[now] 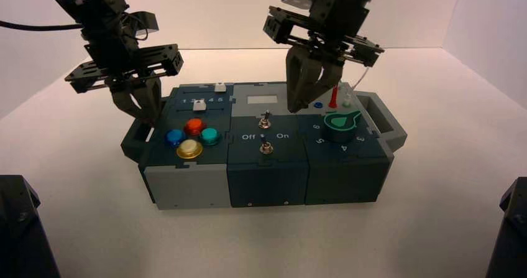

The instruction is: Flip the top switch off with the right gripper.

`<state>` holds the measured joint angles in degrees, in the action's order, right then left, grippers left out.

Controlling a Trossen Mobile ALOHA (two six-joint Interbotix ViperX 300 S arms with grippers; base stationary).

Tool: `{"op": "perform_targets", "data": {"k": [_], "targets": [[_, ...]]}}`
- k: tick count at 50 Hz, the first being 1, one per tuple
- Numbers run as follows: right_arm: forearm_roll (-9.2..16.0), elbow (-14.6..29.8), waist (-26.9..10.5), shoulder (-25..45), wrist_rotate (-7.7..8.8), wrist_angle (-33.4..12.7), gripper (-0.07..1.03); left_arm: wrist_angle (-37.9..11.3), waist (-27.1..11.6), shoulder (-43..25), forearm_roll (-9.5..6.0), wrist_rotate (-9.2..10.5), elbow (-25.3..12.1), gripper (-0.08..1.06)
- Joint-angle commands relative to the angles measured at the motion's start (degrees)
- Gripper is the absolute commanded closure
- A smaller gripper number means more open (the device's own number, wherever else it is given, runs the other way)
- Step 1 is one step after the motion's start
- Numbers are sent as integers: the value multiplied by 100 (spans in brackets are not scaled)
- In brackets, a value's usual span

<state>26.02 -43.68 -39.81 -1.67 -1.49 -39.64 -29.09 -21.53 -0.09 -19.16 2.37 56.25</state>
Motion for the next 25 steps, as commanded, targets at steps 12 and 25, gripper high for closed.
{"op": "perform_targets", "data": {"k": [12, 25], "targets": [[105, 510, -62, 536, -44, 9, 99, 149, -176, -272, 62, -193, -149, 101], [123, 659, -62, 747, -44, 9, 99, 202, -176, -237, 53, -193, -88, 101]]}}
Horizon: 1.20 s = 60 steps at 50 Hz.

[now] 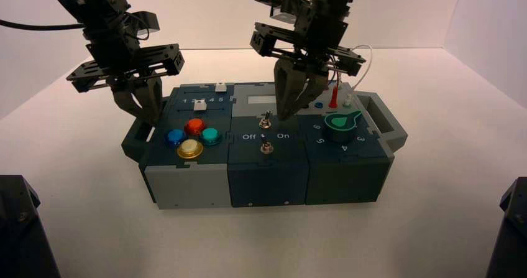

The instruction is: Flip the top switch off with the right gripper.

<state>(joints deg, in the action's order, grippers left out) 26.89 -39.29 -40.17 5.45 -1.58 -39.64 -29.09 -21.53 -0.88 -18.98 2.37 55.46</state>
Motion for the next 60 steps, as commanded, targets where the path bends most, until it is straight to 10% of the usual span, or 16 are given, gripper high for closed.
{"op": "perform_targets", "data": {"k": [1, 60], "targets": [[35, 229, -35, 53, -35, 9, 99, 211, -167, -158, 44, -193, -9, 101], [316, 483, -510, 149, -272, -255, 99, 220, -167, -158, 44, -220, -9, 101]]}}
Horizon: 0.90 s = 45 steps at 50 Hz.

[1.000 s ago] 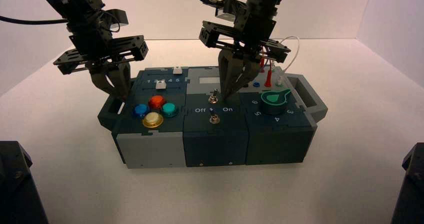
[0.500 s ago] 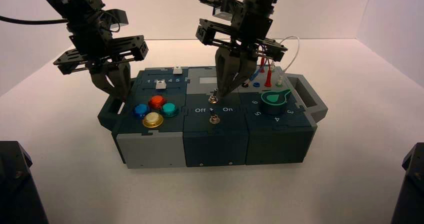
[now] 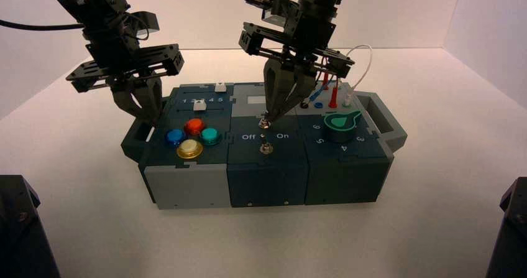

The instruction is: Flip the top switch off with the right gripper.

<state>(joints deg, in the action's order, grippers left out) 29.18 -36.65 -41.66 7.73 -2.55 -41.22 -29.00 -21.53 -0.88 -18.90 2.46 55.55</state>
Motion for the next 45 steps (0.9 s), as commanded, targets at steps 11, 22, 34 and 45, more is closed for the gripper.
{"op": "perform_targets", "data": {"k": [11, 22, 34, 45], "targets": [[88, 352, -492, -53, -308, -185, 99, 220, -167, -158, 26, -237, -18, 101], [88, 422, -519, -44, -369, -264, 99, 229, -176, -158, 26, -264, -18, 101], [-141, 79, -510, -308, -378, -290, 99, 448, -176, 0, 26, -281, 132, 101], [-158, -141, -492, -765, -378, -281, 99, 589, -229, 272, 9, -272, 272, 101]]}}
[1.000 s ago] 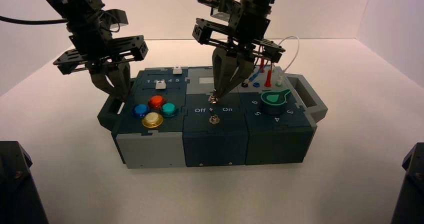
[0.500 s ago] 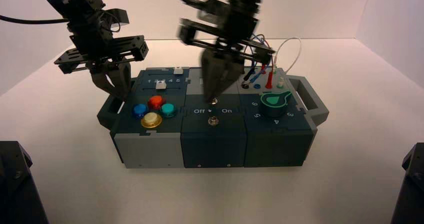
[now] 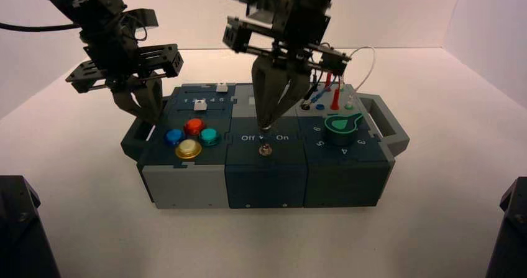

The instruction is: Flip the top switch off with the right gripper.

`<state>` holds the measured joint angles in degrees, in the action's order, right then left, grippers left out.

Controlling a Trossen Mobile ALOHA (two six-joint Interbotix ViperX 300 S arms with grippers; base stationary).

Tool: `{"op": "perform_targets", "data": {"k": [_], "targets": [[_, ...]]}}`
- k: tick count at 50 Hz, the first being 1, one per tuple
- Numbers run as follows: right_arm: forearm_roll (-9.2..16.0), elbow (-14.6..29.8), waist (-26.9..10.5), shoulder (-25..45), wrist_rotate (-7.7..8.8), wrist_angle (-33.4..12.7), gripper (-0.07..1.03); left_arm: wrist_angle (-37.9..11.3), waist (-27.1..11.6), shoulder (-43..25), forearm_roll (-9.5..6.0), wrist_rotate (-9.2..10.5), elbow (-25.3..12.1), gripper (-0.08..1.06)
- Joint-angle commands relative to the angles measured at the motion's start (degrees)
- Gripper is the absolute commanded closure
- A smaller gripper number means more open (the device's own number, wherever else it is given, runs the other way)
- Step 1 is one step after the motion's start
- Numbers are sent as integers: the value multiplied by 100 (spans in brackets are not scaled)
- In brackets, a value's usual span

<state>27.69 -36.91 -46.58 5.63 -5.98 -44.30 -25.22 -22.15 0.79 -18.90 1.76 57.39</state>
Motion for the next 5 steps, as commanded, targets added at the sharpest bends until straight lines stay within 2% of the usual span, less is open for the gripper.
{"op": "perform_targets", "data": {"k": [1, 5], "targets": [[-9, -149, 0, -589, -26, 35, 99, 202, -193, 105, 9, -202, 97, 101], [-9, -246, 0, -712, -18, 70, 99, 211, -220, 105, 9, -202, 105, 101]]}}
